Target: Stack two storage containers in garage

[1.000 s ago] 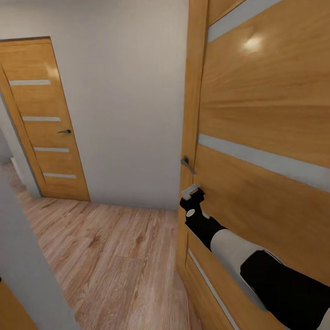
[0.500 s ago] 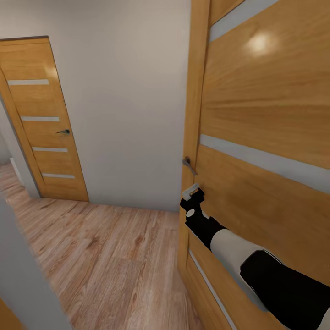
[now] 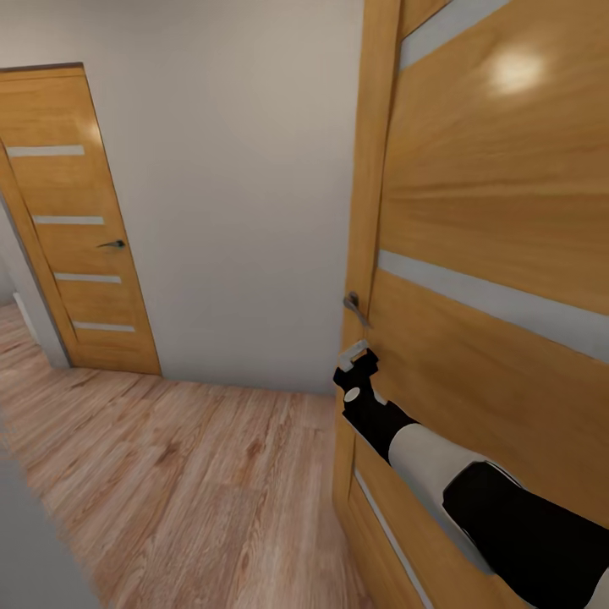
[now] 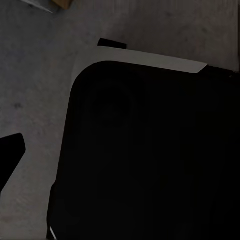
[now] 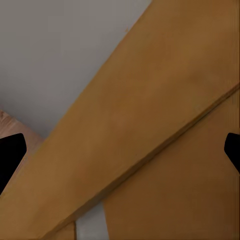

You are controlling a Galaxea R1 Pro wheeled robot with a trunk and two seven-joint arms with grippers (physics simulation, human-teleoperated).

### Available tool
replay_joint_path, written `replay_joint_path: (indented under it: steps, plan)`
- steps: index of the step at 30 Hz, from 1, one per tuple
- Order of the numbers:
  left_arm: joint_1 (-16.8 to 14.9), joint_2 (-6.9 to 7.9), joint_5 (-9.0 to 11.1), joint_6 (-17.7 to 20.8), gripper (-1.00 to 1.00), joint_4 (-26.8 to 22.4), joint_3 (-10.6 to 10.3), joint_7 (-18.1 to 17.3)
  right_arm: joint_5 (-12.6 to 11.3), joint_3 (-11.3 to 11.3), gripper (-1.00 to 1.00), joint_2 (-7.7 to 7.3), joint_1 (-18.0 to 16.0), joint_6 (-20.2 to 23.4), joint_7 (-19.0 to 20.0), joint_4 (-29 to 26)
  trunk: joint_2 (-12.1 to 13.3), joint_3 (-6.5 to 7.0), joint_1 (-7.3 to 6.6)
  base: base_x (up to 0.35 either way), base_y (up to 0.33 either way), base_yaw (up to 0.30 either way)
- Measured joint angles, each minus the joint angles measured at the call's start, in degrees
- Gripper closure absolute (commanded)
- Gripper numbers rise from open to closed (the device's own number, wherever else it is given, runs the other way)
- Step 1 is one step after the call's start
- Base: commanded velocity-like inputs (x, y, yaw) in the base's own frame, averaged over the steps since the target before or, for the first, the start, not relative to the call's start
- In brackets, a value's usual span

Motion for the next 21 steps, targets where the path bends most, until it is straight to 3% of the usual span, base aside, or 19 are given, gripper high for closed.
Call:
replay_joint_path:
  steps: [15, 21]
  plan:
    - [0.00, -0.06, 0.03, 0.01, -1.00, 0.00, 0.00, 0.00, -0.10, 0.08, -1.00, 0.00, -0.01, -0.60, -0.27, 1.81, 0.00, 0.00, 0.01, 0.257, 0.000, 0.000]
    - [0.00, -0.04, 0.04, 0.01, -1.00, 0.00, 0.00, 0.00, -0.30, -0.10, -1.00, -0.01, 0.00, -0.72, -0.63, 2.08, 0.00, 0.00, 0.03, 0.073, 0.000, 0.000]
